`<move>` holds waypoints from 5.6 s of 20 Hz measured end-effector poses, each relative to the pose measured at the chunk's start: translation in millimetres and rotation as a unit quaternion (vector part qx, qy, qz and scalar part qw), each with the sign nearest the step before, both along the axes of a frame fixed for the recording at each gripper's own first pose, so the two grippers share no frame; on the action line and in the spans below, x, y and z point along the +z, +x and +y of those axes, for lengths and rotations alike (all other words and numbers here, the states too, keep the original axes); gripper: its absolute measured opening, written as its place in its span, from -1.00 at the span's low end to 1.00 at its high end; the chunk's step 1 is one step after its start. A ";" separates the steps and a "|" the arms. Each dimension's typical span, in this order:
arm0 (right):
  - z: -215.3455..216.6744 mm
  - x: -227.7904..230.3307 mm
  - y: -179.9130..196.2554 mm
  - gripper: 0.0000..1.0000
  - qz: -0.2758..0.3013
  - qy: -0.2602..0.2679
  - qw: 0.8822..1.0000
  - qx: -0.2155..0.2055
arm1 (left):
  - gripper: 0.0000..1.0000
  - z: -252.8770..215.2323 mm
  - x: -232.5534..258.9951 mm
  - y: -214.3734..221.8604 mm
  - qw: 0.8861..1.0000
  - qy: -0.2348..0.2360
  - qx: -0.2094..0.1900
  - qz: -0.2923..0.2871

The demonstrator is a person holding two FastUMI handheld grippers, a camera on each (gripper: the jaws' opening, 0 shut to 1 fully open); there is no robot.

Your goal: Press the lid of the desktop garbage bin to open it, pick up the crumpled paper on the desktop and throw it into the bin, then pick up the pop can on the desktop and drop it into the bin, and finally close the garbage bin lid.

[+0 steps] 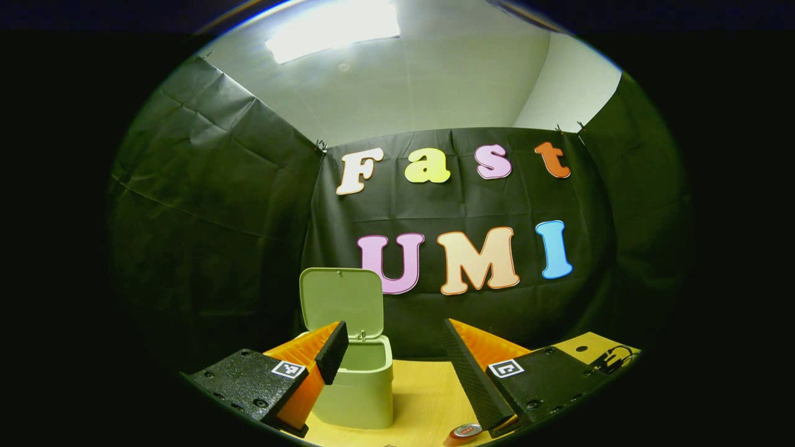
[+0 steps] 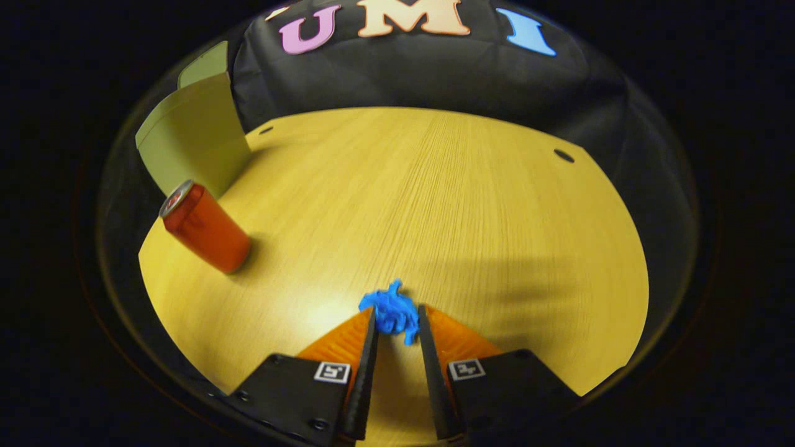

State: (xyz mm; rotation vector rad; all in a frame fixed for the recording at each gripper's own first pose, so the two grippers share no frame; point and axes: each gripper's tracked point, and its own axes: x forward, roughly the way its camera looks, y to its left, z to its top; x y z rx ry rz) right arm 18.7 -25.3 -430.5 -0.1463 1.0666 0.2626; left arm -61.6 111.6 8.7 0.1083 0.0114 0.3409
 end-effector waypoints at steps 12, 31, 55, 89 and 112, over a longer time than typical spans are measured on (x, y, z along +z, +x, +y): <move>63.2 136.6 61.9 -0.80 -0.187 0.058 0.981 0.004 | 0.82 15.9 -22.6 18.1 0.998 -0.040 -0.047 0.006; 304.5 349.5 120.8 -0.82 -0.381 0.194 0.900 0.085 | 0.83 153.3 -77.7 -7.7 0.996 -0.059 -0.031 0.055; 351.2 339.3 138.3 0.87 -0.379 0.198 0.898 0.102 | 0.84 141.7 -118.8 -18.2 0.990 -0.080 -0.061 0.101; -45.2 292.0 88.5 0.98 -0.351 -0.012 0.935 -0.050 | 0.71 -113.9 -359.2 8.3 0.927 -0.128 -0.200 0.292; 24.3 286.5 89.4 0.98 -0.362 0.064 0.929 -0.043 | 0.51 59.1 -57.8 158.8 0.992 -0.027 -0.118 0.039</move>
